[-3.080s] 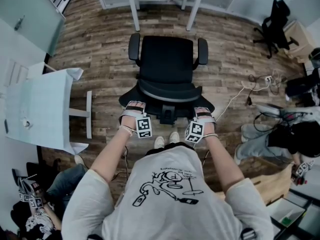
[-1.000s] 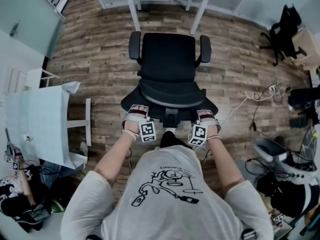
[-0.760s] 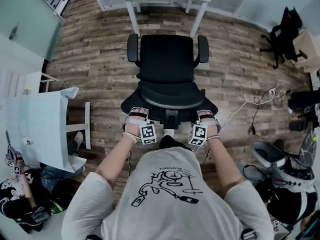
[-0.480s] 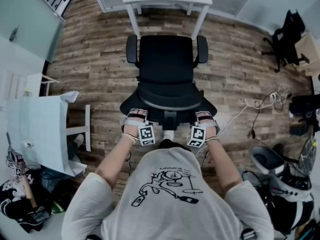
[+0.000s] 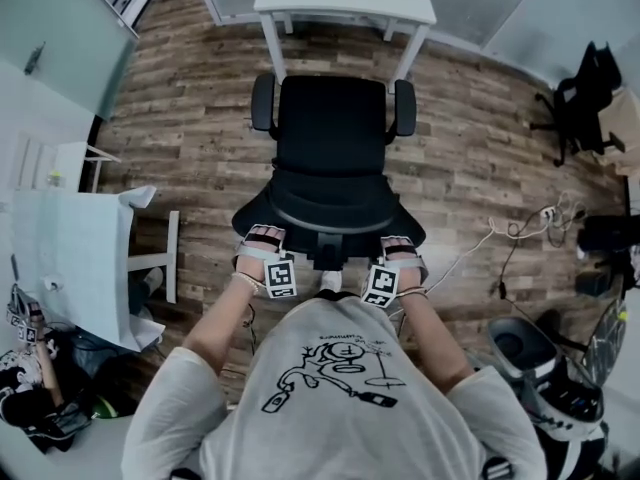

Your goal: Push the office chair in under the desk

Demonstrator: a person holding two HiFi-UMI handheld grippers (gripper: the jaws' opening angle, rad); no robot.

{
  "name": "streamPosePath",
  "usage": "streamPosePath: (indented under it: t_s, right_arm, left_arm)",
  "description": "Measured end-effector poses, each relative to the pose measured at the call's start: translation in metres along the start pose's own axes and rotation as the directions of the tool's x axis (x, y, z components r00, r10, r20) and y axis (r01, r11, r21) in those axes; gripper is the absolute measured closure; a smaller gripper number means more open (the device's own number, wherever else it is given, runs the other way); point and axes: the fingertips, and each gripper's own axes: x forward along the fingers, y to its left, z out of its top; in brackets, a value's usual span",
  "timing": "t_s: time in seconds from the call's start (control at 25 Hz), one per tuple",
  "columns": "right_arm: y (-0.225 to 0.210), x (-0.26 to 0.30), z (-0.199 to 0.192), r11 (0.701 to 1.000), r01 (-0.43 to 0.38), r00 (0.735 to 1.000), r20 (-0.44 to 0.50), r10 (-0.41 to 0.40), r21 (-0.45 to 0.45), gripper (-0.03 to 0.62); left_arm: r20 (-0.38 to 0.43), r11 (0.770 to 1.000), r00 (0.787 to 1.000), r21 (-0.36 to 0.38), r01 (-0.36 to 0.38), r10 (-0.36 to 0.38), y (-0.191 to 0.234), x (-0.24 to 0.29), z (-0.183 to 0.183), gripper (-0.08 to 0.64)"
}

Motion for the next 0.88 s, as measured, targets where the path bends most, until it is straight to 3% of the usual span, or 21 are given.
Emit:
streamPosePath:
  t_s: [0.6,0.88]
  right_arm:
    - [-0.032,0.014,0.001,1.0,-0.004,1.0,0.009,0.004,-0.011,0.468]
    - [-0.048,0.025,0.008,1.0,-0.009,1.0,0.011,0.009,-0.001,0.468]
  left_arm:
    - [-0.009,1.0,1.0,0.007,-0.008,0.008,0.028,0.014,-0.007,0.488]
    - [0.026,1.0,0.999,0.022,-0.018,0.018,0.041,0.027,-0.014,0.494]
